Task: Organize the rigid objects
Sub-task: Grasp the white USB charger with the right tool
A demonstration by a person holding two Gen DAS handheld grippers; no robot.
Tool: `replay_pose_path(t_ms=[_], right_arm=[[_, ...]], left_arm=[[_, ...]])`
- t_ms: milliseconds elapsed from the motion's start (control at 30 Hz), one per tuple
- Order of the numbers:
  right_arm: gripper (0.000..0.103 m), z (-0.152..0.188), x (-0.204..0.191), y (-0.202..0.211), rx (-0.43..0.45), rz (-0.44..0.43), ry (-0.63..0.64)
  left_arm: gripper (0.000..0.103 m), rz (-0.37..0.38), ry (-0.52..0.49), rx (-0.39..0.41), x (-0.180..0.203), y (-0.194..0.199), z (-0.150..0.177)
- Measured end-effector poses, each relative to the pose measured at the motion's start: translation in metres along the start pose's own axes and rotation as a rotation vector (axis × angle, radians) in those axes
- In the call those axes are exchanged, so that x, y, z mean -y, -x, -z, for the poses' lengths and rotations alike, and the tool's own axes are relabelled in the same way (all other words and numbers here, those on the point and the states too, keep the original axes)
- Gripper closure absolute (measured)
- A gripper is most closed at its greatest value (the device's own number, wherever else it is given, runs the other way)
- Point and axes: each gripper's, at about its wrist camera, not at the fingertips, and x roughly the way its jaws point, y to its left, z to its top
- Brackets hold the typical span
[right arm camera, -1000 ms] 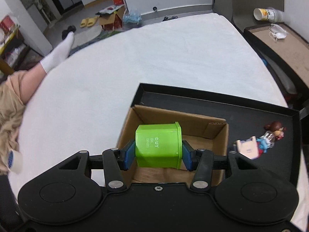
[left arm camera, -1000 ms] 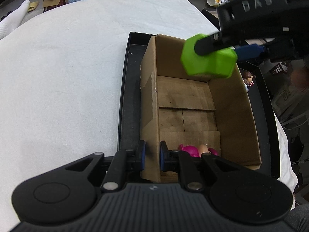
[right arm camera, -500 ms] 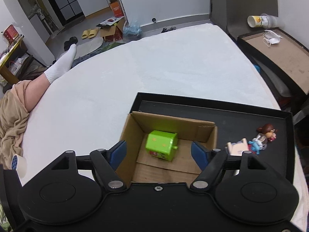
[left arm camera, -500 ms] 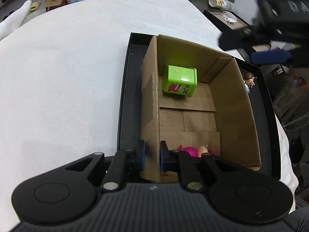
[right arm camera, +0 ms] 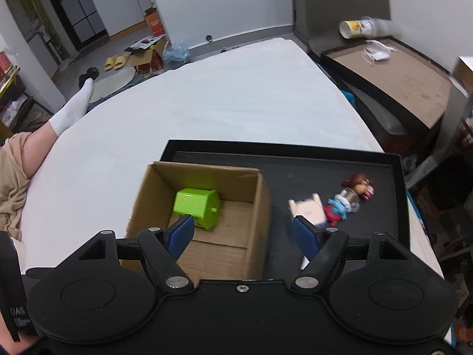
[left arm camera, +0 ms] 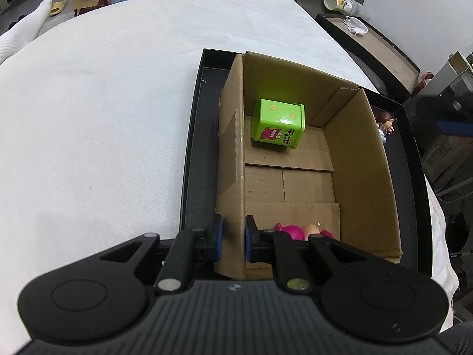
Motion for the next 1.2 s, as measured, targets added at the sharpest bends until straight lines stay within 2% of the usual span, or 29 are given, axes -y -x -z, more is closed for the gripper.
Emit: replay_pose_path(t_ms=[300, 700, 767, 900, 1200], right_arm=[[0.03, 0.012, 0.036, 0.009, 0.003, 0.025, -0.049], [0.03, 0.026, 0.091, 0.005, 0.016, 0.053, -0.184], [0.029, 0.028, 0.096, 0.0, 0.007, 0.055, -0.196], [0.021, 0.031, 0.102, -0.009, -0.005, 0.052, -0.214], [0.019, 0.045, 0.107, -0.041, -0.049, 0.036, -0.251]], left_arm=[[0.09, -0.012, 0.011, -0.006, 0.001, -0.002, -0.001], [0.09, -0.03, 0.004, -0.008, 0.005, -0.005, 0.0], [0.09, -0.032, 0.003, -0.011, 0.006, -0.005, -0.001], [0.09, -0.038, 0.003, -0.016, 0.007, -0.007, -0.001], [0.09, -0.045, -0.002, -0.026, 0.009, -0.009, -0.002]])
